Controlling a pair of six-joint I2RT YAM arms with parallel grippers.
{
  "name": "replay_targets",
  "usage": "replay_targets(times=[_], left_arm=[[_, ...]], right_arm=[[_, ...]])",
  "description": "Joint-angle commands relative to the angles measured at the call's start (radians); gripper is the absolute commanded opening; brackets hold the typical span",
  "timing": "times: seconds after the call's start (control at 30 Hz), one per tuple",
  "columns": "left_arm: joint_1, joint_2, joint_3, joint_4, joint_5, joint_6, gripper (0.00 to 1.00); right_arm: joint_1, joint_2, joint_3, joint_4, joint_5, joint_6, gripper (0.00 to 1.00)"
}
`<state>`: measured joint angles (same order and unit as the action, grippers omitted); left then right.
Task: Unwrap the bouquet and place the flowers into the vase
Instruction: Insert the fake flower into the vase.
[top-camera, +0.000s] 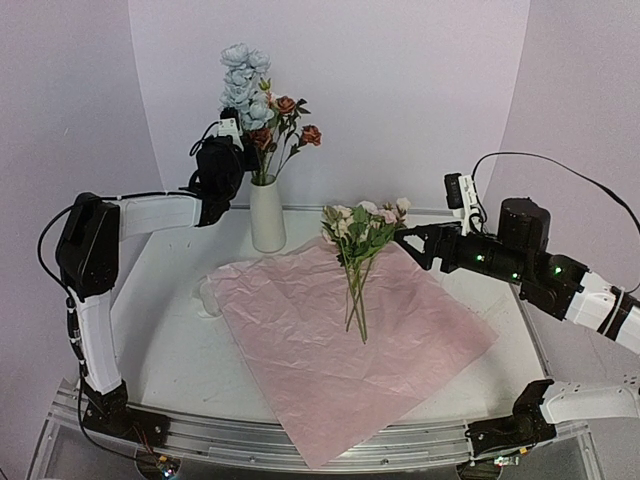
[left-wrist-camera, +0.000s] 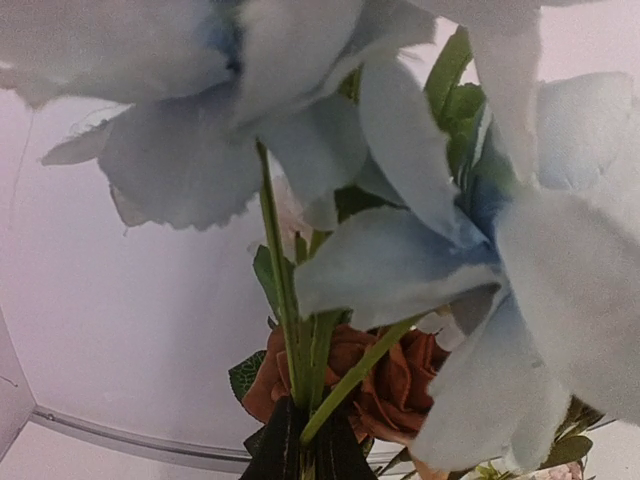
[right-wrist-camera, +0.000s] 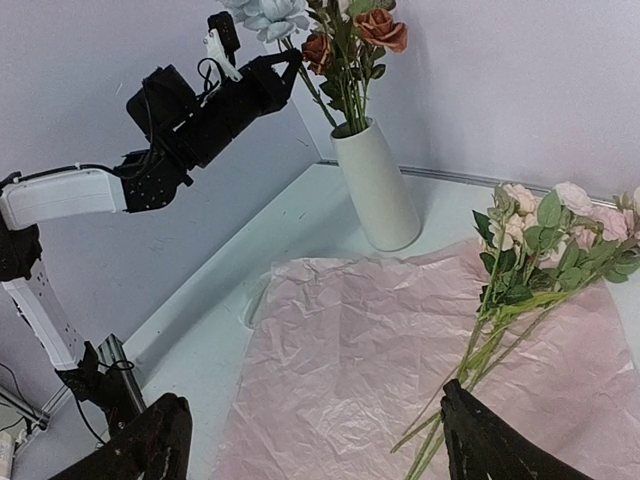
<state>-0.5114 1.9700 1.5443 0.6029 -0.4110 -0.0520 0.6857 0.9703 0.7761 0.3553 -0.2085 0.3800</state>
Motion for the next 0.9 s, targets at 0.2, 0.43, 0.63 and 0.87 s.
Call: replay_targets(times=[0.2,0.43,0.63,0.87], left_arm=[[0.005,0.022,-0.022,0.045,0.002,-0.103,0.0],[0.005,0.031,-0.065,0.044,0.024,-0.141,0.04],[0.005,0.012,-0.107,0.039,0.028,-0.156,0.33],[0.005,-0.064,-0.178,0.022,0.02,-0.185,0.5]], right_arm=[[0.003,0.007,0.006,0.019,0.011,-0.018,0.87],[0.003,0.009,0.005,0.019,0.008,-0.016,0.87],[0.003,0.009,0.002,0.019,0.005,-0.009,0.87],[0.003,0.011,0.0,0.019,0.002,-0.005,0.87]])
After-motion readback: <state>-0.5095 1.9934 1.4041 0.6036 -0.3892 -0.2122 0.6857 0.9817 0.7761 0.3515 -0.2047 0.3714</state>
